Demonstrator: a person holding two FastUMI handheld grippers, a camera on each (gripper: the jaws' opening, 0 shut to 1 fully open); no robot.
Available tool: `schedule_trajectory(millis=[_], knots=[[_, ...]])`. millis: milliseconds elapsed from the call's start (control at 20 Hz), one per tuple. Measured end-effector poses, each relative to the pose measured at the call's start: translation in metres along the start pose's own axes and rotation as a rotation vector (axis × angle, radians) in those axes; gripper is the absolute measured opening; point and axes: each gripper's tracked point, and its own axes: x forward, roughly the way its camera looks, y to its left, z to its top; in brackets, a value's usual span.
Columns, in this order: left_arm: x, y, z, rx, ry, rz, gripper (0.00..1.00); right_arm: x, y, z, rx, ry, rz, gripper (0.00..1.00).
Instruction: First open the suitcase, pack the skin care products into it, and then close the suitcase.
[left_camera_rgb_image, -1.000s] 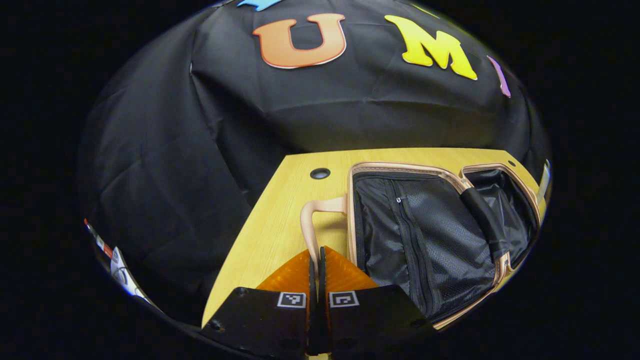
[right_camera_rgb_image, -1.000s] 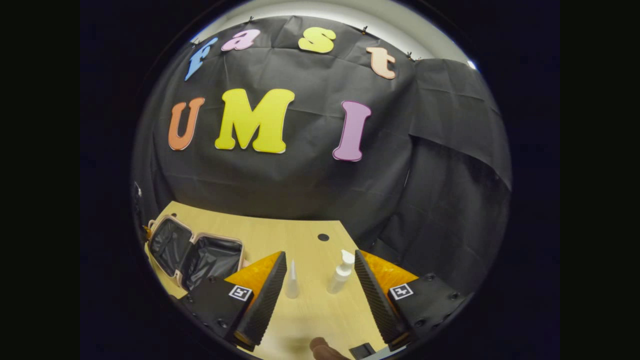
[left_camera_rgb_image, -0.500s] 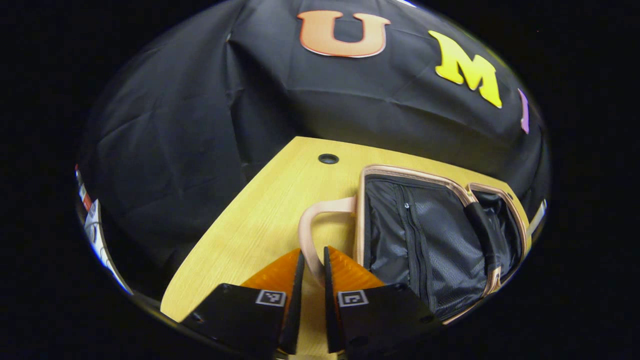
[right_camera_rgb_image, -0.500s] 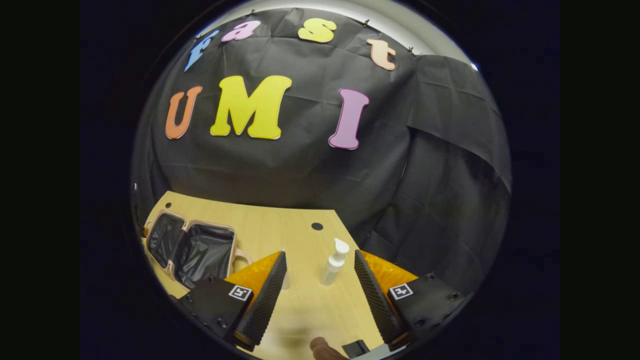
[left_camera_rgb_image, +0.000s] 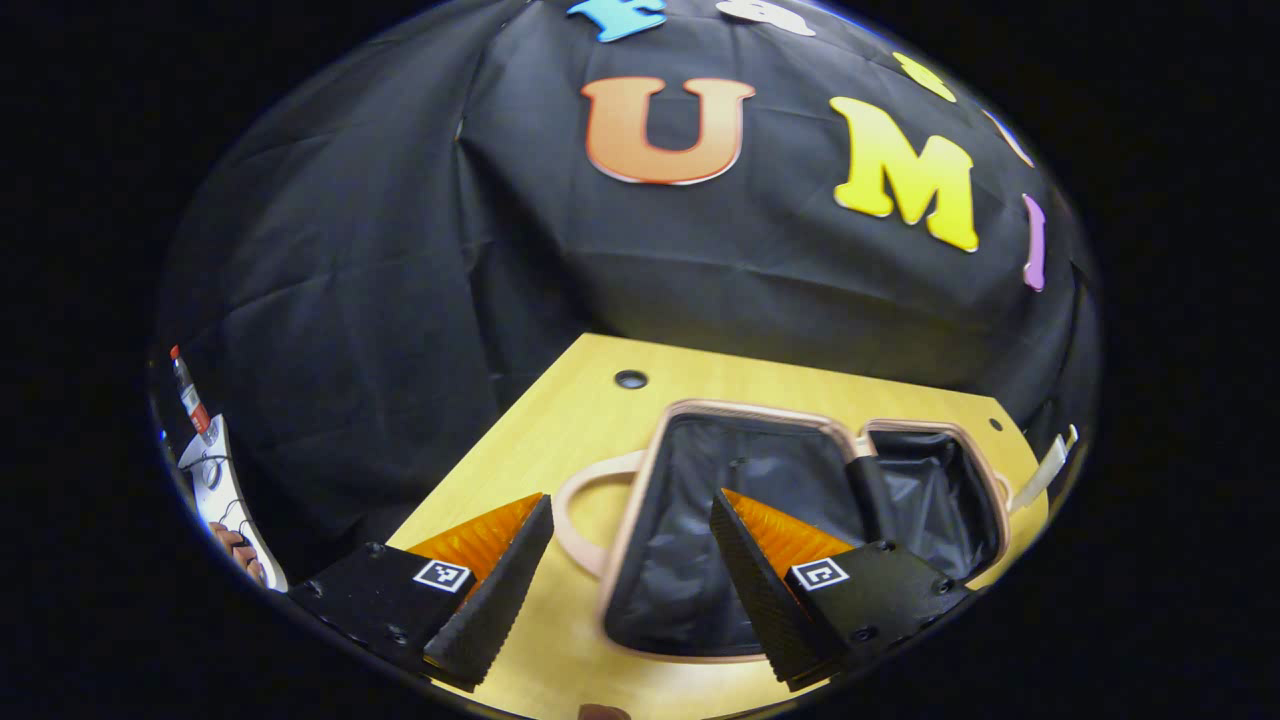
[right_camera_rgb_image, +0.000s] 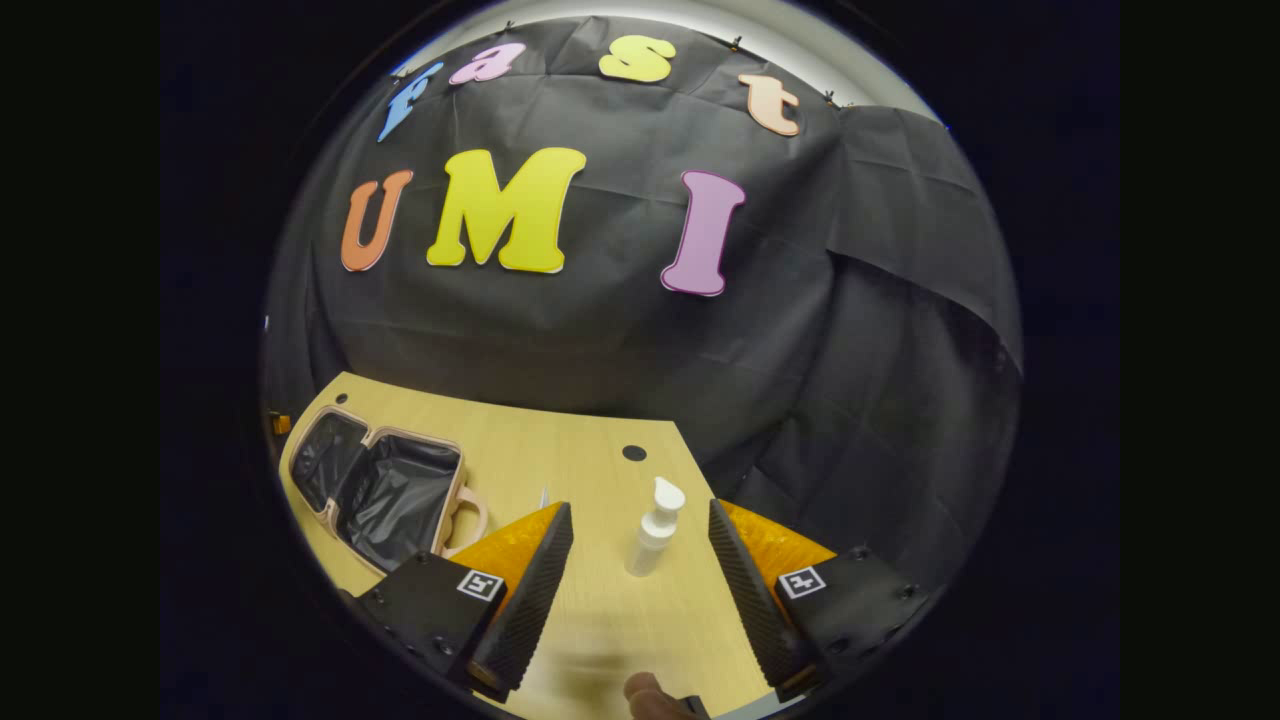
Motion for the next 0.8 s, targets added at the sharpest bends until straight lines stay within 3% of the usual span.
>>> schedule_trajectory(millis=[350, 800], knots=[[-0.044, -0.179, 0.023, 0.061, -0.042, -0.217, 1.0, 0.02, -0.039, -0.012, -0.003, -0.003, 0.067, 0.81], [-0.084, -0.41, -0.032, 0.24, 0.03, -0.524, 1.0, 0.045, -0.112, -0.031, 0.019, 0.021, 0.093, 0.82]])
